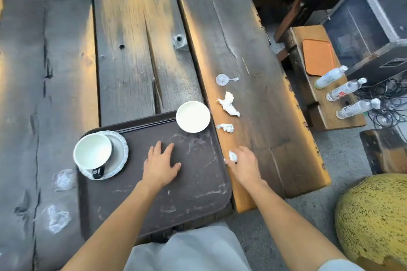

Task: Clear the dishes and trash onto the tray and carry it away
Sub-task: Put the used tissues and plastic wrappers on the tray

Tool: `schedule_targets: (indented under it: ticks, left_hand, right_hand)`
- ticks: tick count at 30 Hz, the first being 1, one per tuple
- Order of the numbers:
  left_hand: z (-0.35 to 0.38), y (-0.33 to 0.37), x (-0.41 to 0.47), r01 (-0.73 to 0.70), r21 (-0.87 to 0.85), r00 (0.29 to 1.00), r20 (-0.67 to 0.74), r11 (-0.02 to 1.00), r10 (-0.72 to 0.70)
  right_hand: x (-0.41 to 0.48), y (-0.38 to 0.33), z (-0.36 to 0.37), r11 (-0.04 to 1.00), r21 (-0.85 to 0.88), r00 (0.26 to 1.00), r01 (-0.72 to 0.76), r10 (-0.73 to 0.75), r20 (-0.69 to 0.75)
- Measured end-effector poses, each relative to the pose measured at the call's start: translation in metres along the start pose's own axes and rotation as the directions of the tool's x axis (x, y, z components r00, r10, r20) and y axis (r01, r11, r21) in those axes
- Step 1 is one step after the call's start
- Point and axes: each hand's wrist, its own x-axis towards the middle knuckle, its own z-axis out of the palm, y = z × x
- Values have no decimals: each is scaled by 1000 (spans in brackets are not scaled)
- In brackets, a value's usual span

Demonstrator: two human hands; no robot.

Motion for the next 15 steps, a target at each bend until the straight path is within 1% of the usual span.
schedule_targets:
  ticks: [2,4,7,9,13,15]
  left_hand:
    - [-2,9,6,36,14,999,1,999,-36]
    - [-3,14,12,72,14,997,6,997,-72]
    - [-2,16,23,115,-5,993,33,993,-115]
    - [0,17,28,142,-21,988,71,990,-140]
    - [4,20,33,167,0,981,101,986,-166]
    - [4,18,32,152,10,983,101,988,-152]
  right_hand:
    - [4,9,-4,998,-6,998,70,-70,5]
    - [9,14,-13,995,13,995,95,-95,-15]
    - [30,11,-39,984,168,994,57,-41,-100]
    - [54,3,-57,966,240,986,90,-53,-159]
    - [108,-24,-85,947,267,970,181,-127,-208]
    - [128,-39,-87,950,240,972,201,-163,-171]
